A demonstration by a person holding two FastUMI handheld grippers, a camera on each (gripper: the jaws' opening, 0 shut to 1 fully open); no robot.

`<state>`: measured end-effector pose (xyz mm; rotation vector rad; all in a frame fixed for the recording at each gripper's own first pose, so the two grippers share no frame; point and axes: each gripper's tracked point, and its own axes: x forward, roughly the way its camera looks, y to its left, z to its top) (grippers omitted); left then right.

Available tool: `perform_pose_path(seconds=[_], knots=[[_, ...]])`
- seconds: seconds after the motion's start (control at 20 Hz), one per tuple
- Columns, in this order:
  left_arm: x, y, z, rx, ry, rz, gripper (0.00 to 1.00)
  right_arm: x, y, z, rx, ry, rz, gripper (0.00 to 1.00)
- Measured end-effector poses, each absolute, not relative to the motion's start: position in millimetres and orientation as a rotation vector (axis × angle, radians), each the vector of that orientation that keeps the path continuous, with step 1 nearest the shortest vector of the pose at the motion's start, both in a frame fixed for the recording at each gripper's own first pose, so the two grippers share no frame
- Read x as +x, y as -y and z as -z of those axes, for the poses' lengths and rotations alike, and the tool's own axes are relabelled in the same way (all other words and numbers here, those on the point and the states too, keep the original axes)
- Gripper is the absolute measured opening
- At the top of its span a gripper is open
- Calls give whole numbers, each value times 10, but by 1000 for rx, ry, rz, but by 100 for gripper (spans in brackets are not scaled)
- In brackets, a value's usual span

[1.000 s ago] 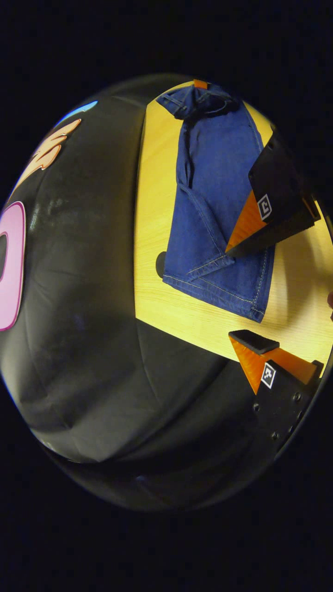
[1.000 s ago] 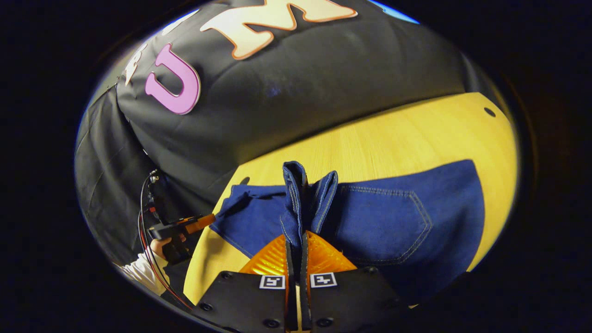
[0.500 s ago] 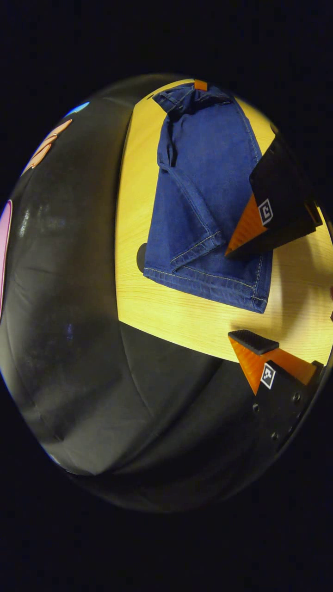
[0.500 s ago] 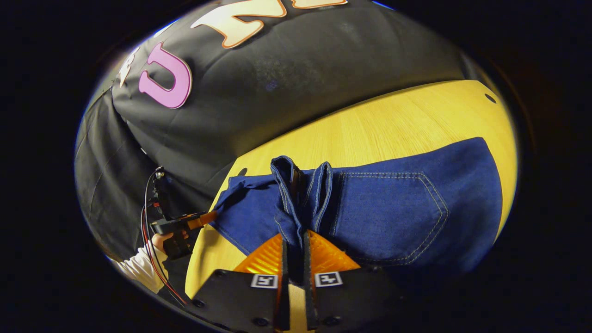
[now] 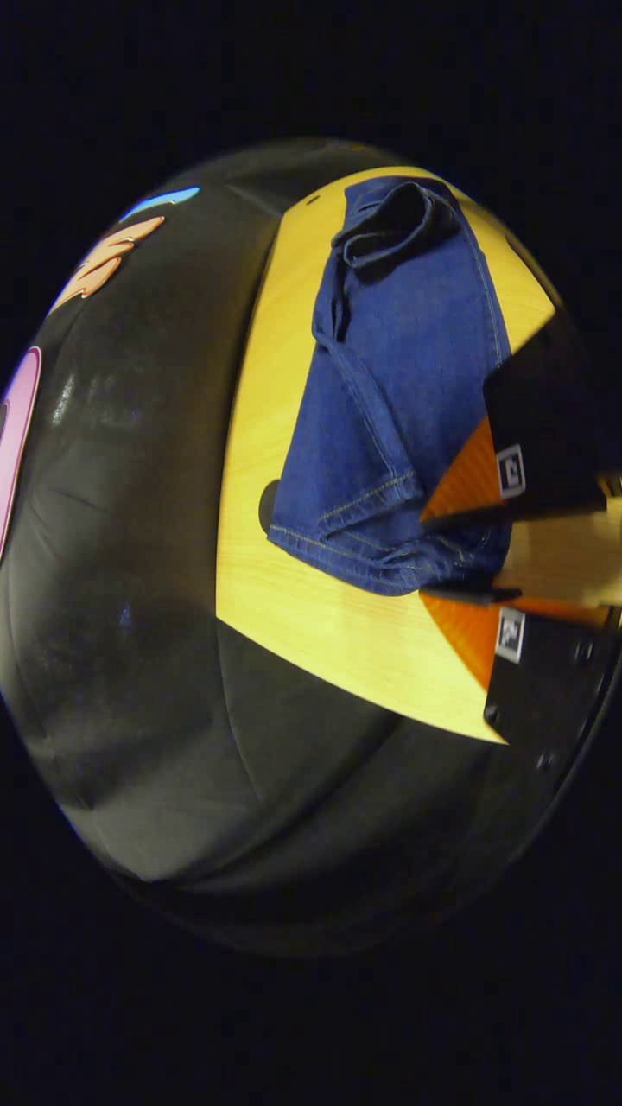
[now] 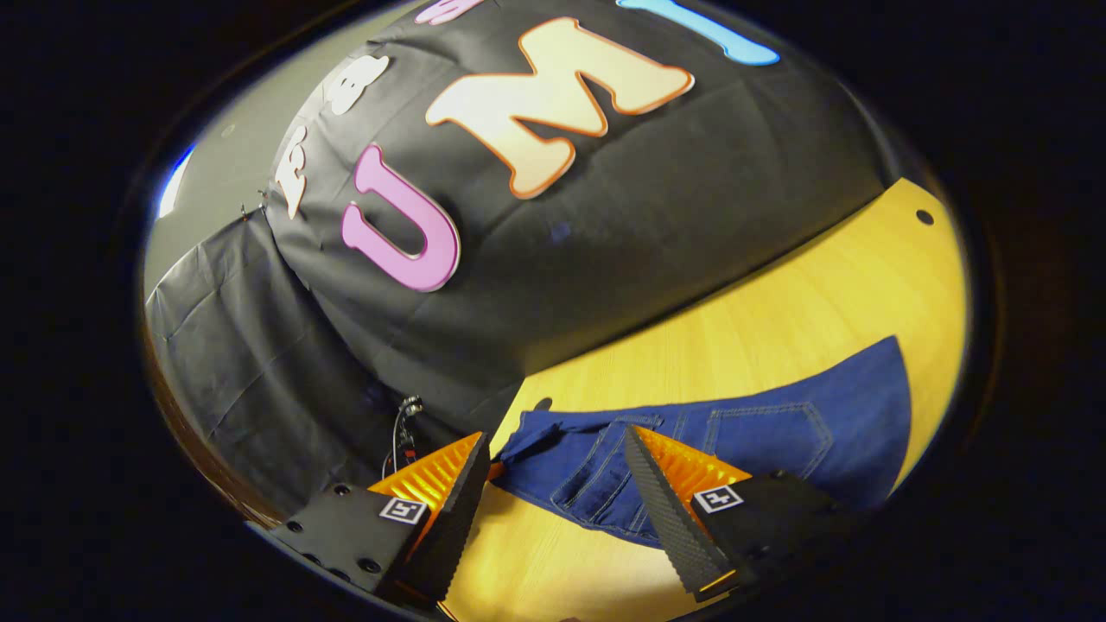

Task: Grasp the waist and the cuffs of the jeans and fold them to make the two legs overlap; first hold the waist and fold one-third of the jeans toward the cuffs, then hold the cuffs and fold the remaining one-third in the same direction to finish folding.

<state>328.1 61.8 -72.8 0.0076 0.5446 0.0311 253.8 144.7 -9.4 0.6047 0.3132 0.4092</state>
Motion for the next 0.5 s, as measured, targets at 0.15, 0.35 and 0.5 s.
perform_pose_path(seconds=[0.15,0.35,0.5], knots=[[3300,-606,711,0,-532,-27,6,2374,-1039,-11,578,-288,-318,96],[3273,-485,569,-11,-544,-36,0,2103,-517,143,626,-306,-178,96],[3200,-51,142,-15,-518,12,0,1852,-83,345,644,-324,-97,96]])
